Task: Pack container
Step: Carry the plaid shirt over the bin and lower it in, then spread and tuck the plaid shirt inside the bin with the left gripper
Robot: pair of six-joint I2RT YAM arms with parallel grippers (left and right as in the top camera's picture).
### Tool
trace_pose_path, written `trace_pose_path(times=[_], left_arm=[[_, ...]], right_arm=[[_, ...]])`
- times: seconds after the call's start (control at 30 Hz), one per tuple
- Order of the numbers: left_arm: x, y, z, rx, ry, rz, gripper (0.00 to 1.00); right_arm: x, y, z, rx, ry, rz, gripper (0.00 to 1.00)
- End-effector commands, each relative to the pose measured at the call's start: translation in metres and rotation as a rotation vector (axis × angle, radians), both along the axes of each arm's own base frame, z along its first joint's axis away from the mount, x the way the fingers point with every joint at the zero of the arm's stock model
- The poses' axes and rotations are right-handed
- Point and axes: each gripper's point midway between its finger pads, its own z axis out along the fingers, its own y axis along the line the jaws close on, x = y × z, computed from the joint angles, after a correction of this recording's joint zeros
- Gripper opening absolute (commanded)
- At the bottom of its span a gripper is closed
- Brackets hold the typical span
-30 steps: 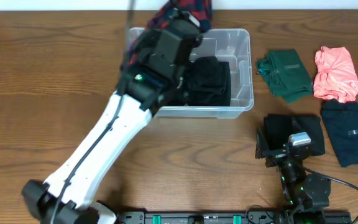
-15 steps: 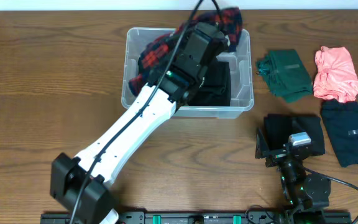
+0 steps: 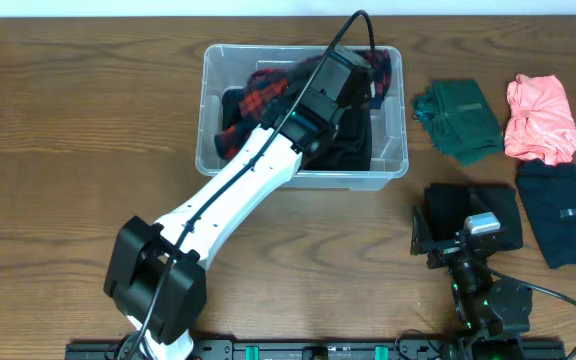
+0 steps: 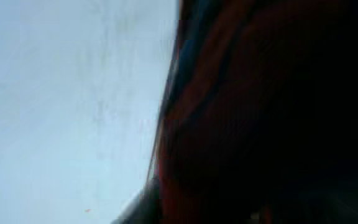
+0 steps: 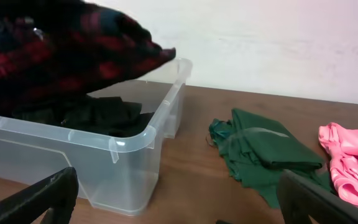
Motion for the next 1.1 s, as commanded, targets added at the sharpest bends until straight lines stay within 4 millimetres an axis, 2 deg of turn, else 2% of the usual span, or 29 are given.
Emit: trace_pose_path(times=[0.0,0.17,0.3,0.43,0.5,0.53,0.67,0.8,0.93,1.07], left_arm=[[-0.004,-0.015,-0.001,-0.083,0.003,0.019,0.40],[-0.018,-0.033,0.013,-0.200,-0.015,0.045,0.55],[-0.027,-0.037,0.034,-0.341,-0.036,0.107,0.56],[-0.032,-0.029,0.067,-0.539,-0.065,0.201,0.56],[-0.034,-0.026,0.074,-0.638,-0.035,0.218,0.56],[-0.034,-0.026,0.073,-0.671,-0.009,0.221,0.55],[-0.036,-0.022,0.051,-0.851,0.200,0.293,0.32],[-0.037,0.002,0.022,-0.919,0.330,0.476,0.08],[-0.045,0.027,0.001,-0.891,0.391,0.614,0.06],[-0.058,0.035,-0.010,-0.838,0.442,0.652,0.06]], right_arm=[[0.000,-0.002,-0.001,-0.010,-0.002,-0.010,0.99],[0.000,-0.002,-0.001,-0.010,-0.002,-0.010,0.99],[0.000,-0.002,-0.001,-0.010,-0.002,-0.010,0.99],[0.000,-0.002,-0.001,-0.010,-0.002,-0.010,0.99],[0.000,-0.002,-0.001,-0.010,-0.002,-0.010,0.99],[0.000,-0.002,-0.001,-0.010,-0.002,-0.010,0.99],[0.000,-0.002,-0.001,-0.010,-0.002,-0.010,0.99],[0.000,-0.002,-0.001,-0.010,-0.001,-0.010,0.99],[0.000,-0.002,-0.001,-0.010,-0.001,-0.010,0.99],[0.000,-0.002,-0.001,-0.010,-0.001,-0.010,0.99]])
